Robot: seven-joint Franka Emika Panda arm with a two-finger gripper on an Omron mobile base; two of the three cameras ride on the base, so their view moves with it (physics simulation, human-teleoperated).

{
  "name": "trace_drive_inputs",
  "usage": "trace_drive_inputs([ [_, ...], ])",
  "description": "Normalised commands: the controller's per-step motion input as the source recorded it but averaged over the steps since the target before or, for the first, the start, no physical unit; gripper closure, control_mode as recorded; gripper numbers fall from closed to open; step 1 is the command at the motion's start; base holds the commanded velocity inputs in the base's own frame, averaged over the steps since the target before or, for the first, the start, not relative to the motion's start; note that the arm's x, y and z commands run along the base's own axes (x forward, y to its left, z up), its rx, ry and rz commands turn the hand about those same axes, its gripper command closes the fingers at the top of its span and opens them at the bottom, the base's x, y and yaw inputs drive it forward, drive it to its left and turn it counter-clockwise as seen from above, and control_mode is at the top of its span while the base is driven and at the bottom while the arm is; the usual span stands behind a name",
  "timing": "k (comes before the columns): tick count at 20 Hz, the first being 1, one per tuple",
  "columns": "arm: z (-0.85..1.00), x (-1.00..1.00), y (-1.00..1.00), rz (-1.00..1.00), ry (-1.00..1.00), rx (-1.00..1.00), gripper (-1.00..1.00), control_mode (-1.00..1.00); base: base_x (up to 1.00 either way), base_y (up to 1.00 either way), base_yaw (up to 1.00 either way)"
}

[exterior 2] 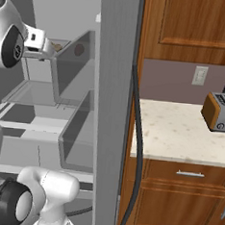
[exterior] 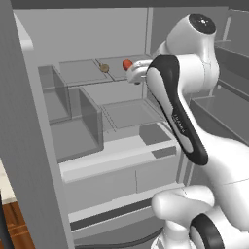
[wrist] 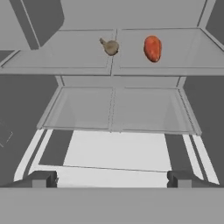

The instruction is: Retrieve the bottle and the shaker from the cabinet and place them next to the mixing bowl on the counter. Then add garlic from the fridge to the mixing bowl.

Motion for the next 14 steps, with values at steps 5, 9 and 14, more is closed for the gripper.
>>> trace_drive_inputs([
  [5, -0.04, 0.36, 0.07, 0.00, -0.01, 0.00, -1.00, -1.00, 0.00, 0.00, 0.00],
  [9, -0.24, 0.42, 0.13, 0.00, -0.11, 0.00, -1.00, -1.00, 0.00, 0.00, 0.00],
  [14, -0.11, 0.52, 0.15, 0.00, -0.03, 0.00, -1.00, -1.00, 0.00, 0.00, 0.00],
])
